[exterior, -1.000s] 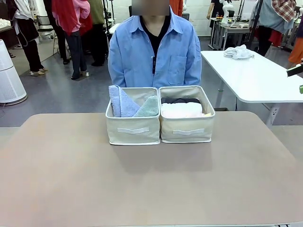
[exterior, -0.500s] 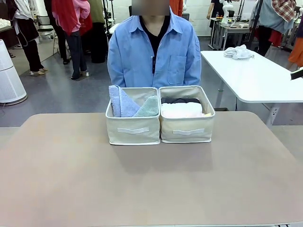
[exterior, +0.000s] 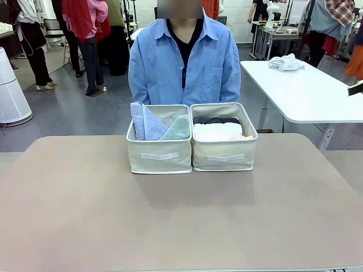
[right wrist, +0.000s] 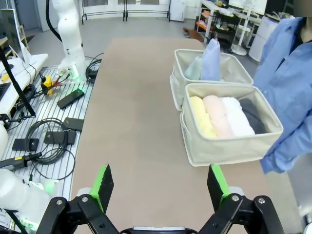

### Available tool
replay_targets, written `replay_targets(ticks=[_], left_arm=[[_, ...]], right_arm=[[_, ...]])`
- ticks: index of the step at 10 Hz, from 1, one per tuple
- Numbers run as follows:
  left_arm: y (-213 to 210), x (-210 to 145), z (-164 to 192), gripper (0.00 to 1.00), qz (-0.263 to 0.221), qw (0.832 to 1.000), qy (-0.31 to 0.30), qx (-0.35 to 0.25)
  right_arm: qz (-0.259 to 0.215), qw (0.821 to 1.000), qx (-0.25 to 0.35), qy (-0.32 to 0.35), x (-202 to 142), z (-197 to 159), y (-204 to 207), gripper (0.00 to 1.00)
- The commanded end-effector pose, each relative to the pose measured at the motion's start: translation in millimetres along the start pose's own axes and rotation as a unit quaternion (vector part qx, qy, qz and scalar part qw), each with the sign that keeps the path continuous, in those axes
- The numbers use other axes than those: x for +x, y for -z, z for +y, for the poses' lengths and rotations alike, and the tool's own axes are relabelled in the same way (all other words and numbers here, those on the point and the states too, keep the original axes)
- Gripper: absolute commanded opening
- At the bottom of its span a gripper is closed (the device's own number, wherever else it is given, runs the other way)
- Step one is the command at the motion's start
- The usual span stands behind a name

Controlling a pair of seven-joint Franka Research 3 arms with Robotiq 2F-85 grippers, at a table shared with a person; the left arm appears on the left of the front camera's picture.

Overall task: Sort the towels based on their folding style.
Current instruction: Pick up another triangle-folded towel from the table and place it in the left Fabric basket.

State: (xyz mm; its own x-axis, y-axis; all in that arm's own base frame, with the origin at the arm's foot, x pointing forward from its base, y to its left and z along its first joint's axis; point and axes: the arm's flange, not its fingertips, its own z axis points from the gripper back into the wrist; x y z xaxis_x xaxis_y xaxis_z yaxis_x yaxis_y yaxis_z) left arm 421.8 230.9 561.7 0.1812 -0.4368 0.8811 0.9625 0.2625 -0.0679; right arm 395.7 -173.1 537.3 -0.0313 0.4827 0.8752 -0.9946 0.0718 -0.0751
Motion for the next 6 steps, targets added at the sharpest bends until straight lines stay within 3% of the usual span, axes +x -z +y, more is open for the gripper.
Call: replay_targets(ticks=[1, 6], left_arm=[[-1.0, 2.0, -1.8, 1.00, -0.007, 1.000, 0.002, 0.001], [-1.0, 2.0, -1.8, 1.00, -0.007, 1.000, 0.002, 0.001]], right_arm=[[-0.002, 1.000, -0.006, -0.007, -0.8, 0.1, 1.1, 1.00], [-0.002, 1.000, -0.006, -0.007, -0.8, 0.1, 1.1, 1.00]])
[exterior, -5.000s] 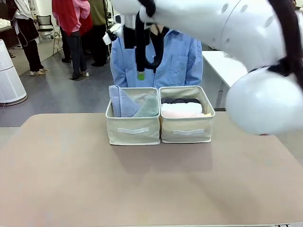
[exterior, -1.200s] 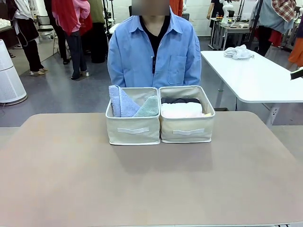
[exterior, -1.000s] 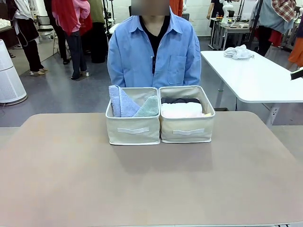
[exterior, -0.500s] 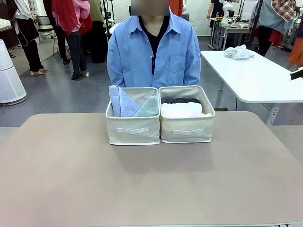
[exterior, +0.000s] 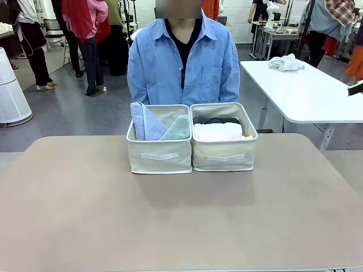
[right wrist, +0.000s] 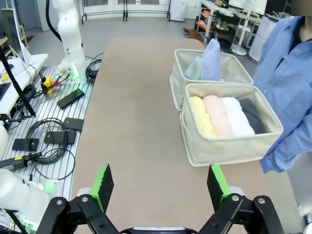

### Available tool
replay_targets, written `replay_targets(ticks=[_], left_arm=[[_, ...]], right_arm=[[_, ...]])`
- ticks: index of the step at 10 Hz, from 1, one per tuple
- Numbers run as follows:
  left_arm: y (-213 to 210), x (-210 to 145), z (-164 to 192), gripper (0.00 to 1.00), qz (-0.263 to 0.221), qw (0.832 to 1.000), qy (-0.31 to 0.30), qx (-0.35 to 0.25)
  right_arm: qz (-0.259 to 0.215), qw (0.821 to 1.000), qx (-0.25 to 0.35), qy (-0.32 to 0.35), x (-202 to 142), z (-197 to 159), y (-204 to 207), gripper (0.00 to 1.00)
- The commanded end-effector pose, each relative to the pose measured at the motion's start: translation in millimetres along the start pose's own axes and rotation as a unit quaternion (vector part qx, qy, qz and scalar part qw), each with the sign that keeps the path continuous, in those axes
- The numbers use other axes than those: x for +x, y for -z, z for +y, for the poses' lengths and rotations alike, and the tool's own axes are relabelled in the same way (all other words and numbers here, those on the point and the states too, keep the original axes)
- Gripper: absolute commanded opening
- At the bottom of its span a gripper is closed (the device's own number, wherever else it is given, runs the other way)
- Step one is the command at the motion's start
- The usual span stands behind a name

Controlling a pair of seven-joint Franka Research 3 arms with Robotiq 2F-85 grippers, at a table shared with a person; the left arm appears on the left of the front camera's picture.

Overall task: Sort the towels based on their folding style.
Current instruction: Pick up another triangle-folded towel from the table and place it in the left Fabric basket.

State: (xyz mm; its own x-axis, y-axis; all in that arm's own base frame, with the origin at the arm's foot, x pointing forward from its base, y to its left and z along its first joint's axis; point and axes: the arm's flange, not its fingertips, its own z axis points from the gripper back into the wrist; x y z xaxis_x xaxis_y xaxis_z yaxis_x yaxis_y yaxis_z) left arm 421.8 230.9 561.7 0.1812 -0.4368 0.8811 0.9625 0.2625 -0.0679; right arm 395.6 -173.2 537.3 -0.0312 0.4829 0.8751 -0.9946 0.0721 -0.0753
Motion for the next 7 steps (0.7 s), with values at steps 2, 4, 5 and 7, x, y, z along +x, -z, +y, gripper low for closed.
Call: replay_targets(ticks=[2, 4, 5, 7], left_arm=[[-1.0, 2.0, -1.8, 1.00, -0.007, 1.000, 0.002, 0.001], [-1.0, 2.0, -1.8, 1.00, -0.007, 1.000, 0.002, 0.001], [-1.0, 2.0, -1.8, 1.00, -0.007, 1.000, 0.002, 0.001], [-1.0, 2.0, -1.8, 1.00, -0.007, 1.000, 0.002, 0.001]], right_arm=[[-0.002, 1.000, -0.006, -0.007, -0.8, 0.1, 1.2, 1.00], [-0.002, 1.000, -0.006, -0.007, -0.8, 0.1, 1.2, 1.00], [-0.002, 1.000, -0.006, -0.007, -0.8, 0.1, 1.2, 1.00], [-0.002, 1.000, -0.006, -0.007, -0.8, 0.1, 1.2, 1.00]])
